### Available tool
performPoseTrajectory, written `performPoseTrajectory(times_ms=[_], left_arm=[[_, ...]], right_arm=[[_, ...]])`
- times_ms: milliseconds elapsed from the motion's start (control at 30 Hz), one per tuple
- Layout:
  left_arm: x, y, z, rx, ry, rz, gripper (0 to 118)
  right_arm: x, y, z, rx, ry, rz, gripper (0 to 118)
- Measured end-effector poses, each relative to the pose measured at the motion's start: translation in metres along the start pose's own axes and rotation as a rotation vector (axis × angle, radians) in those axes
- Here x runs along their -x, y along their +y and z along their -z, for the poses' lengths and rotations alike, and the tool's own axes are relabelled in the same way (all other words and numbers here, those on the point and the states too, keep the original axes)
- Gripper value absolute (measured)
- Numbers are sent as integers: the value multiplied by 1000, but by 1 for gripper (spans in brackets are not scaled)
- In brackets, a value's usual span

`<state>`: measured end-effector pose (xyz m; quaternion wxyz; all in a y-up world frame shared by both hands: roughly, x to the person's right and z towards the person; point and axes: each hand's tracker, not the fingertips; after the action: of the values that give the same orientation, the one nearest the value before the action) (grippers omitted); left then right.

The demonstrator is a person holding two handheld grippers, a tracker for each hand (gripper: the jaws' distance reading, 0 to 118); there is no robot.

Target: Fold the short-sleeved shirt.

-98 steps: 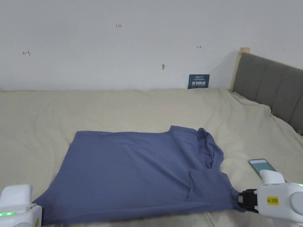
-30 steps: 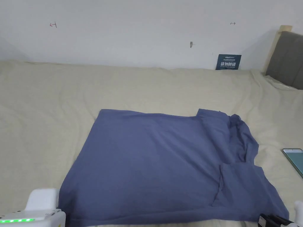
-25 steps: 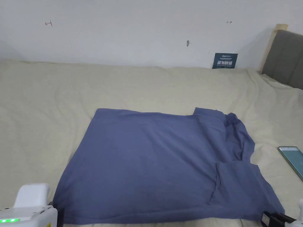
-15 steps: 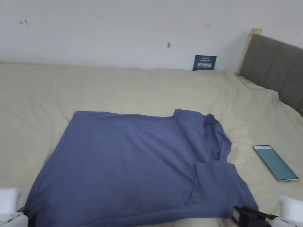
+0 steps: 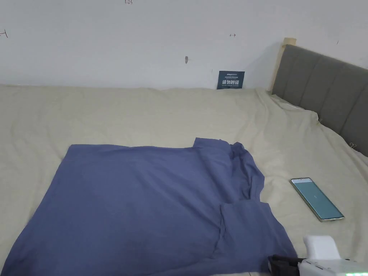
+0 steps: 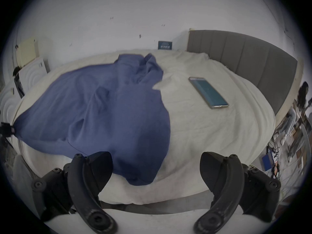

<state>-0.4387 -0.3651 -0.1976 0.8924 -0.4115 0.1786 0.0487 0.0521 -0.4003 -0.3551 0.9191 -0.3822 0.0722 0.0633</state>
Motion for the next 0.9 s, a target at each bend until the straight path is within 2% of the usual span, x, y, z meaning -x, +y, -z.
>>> performPoseTrajectory(times_ms=[33,67,100,133,167,200,267,433,700,900], left_arm=[[0,0,1,4,1,-4,4],[0,0,1,8,2,-6,4],[0,0,2,10,2,-5,4],[-2,1,1,15,1,-4,4],[-2,1,2,18,0,-5,4],[-4,1,3,19,5,-3,4],[-4,4,7,27,12,4,4],[2,9,7,27,5,-21,4],[-1,67,16,-47,19,-43,4],[-15,140,66,-75,26,-34,4]], right_arm=[[1,-1,2,17,-7,0,89],[1,0,2,5,8,-4,61],[2,0,-2,-20,29,2,21],[3,1,-6,-52,82,20,10],[6,3,-6,-52,116,50,10],[12,4,-5,-36,51,12,9],[17,3,0,-43,19,-58,8],[17,12,-13,-58,37,-48,8],[-5,68,-14,-114,135,151,8],[-3,122,27,-92,140,235,8]])
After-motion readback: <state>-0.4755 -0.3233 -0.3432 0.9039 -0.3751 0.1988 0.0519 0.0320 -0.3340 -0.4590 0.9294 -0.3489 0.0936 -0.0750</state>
